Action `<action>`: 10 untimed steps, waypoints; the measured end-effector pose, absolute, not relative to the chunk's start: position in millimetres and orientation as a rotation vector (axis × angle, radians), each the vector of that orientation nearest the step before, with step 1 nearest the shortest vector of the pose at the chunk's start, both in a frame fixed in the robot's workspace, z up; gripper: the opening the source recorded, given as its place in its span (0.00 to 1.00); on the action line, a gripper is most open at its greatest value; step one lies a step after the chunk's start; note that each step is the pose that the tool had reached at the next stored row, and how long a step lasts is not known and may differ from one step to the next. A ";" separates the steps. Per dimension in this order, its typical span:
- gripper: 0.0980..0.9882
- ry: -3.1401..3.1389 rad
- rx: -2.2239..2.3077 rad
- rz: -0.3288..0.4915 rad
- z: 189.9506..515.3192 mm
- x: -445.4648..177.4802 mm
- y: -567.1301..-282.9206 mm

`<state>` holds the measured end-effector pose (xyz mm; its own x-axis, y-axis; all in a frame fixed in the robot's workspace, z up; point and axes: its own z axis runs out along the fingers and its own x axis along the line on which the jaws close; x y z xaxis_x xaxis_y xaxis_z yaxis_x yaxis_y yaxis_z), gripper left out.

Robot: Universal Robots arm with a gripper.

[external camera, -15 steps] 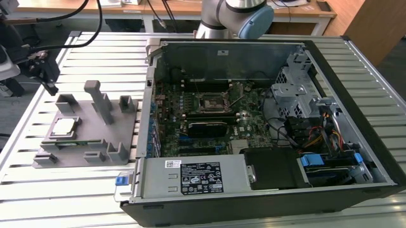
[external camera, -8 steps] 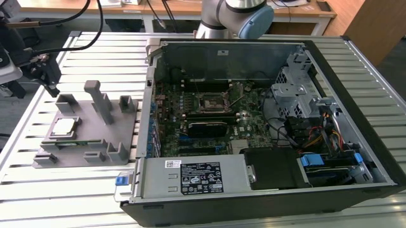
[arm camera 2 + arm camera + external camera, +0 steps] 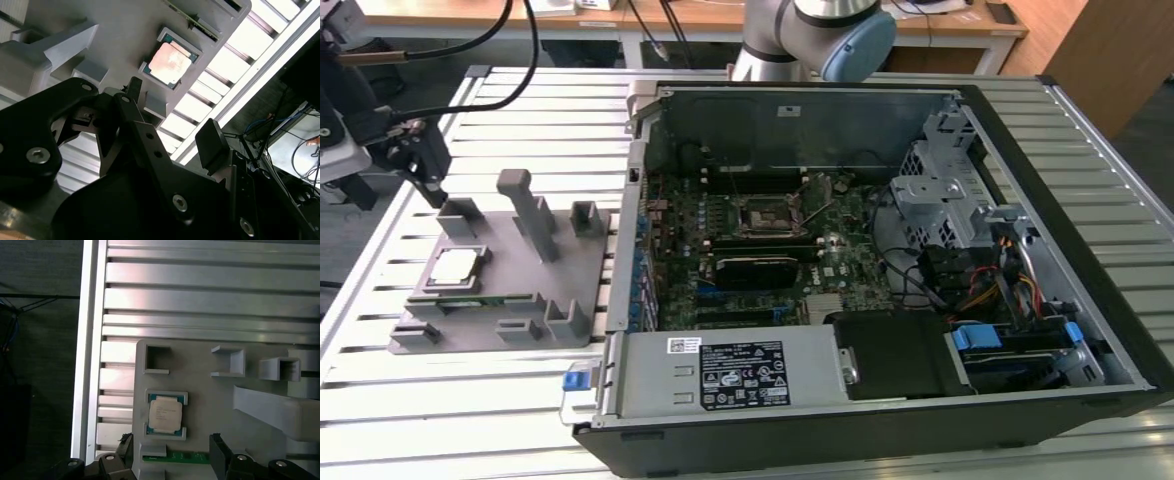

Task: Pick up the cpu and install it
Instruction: 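Pick up the cpu and move it towards the insertion slot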

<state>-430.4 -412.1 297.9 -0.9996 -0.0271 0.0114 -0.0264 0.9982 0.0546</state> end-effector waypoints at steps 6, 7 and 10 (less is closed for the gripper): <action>0.68 -3.128 0.042 -0.085 294.5 -430.4 -412.1; 0.68 -3.128 0.042 -0.085 294.3 -430.4 -412.1; 0.68 -3.128 0.042 -0.085 293.4 -430.4 -412.1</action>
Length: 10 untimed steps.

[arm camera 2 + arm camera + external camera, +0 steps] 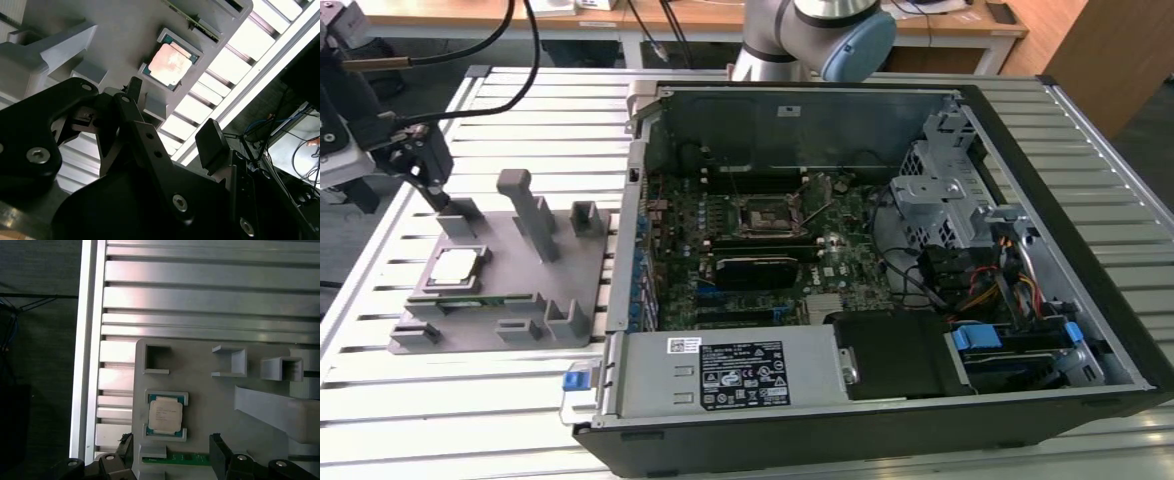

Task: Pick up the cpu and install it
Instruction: 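Pick up the cpu and move it towards the insertion slot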

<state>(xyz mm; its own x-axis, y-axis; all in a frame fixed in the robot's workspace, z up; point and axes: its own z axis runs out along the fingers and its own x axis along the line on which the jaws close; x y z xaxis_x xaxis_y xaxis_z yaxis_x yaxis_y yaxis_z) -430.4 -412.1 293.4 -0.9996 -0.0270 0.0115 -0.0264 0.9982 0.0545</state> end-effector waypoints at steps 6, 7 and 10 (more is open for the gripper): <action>0.68 -3.128 0.042 -0.085 290.2 -430.4 -412.4; 0.68 -3.128 0.042 -0.085 289.1 -430.4 -412.5; 0.68 -3.128 0.041 -0.085 285.4 -430.4 -412.8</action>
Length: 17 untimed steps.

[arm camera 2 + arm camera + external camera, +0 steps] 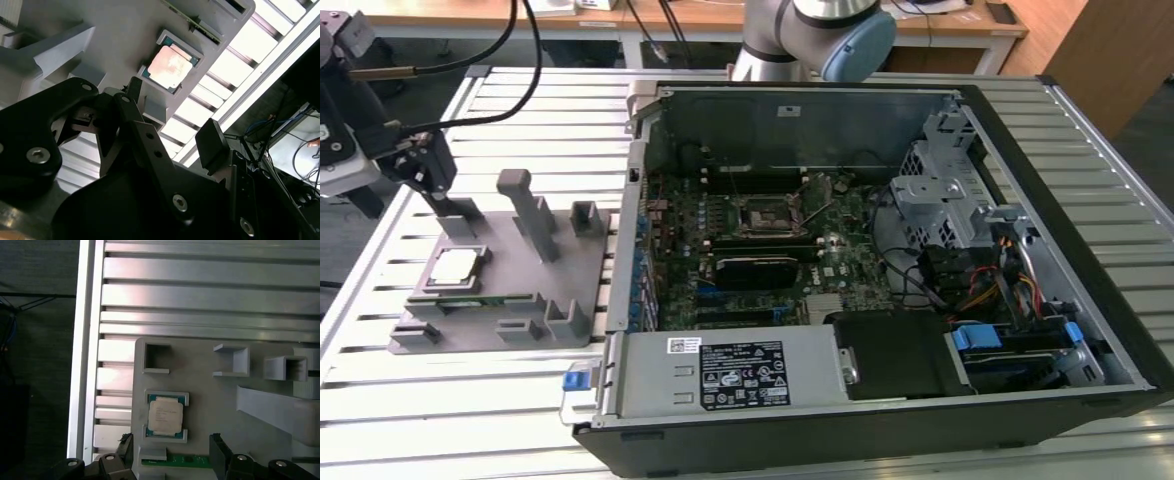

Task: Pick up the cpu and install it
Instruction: 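Pick up the cpu and move it towards the insertion slot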

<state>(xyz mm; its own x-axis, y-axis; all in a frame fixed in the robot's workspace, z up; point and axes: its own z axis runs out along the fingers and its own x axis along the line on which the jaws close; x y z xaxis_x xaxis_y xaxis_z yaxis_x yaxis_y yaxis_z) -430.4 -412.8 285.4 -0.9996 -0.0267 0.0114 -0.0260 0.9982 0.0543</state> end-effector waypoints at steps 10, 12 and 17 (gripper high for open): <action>0.68 -3.129 0.022 -0.067 273.0 -430.9 -413.5; 0.68 -3.130 0.016 -0.067 270.6 -431.5 -413.4; 0.68 -3.130 0.011 -0.070 264.9 -432.2 -413.4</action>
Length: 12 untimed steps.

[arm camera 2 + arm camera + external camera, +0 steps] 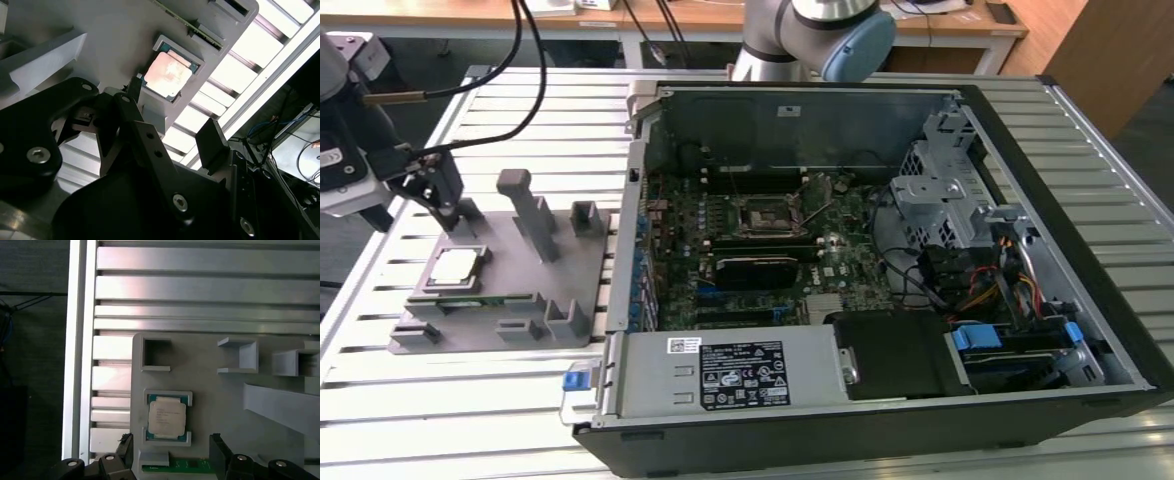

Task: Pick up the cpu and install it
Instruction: 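Pick up the cpu and move it towards the insertion slot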

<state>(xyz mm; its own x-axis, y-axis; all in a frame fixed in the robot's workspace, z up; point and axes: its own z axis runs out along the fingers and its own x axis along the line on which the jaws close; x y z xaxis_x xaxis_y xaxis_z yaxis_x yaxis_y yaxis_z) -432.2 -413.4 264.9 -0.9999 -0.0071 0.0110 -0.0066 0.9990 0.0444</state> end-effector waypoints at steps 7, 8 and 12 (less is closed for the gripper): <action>0.68 -3.130 0.010 -0.069 256.8 -432.3 -413.4; 0.68 -3.130 0.010 -0.069 255.7 -432.3 -413.4; 0.68 -3.130 0.009 -0.069 252.0 -432.3 -413.4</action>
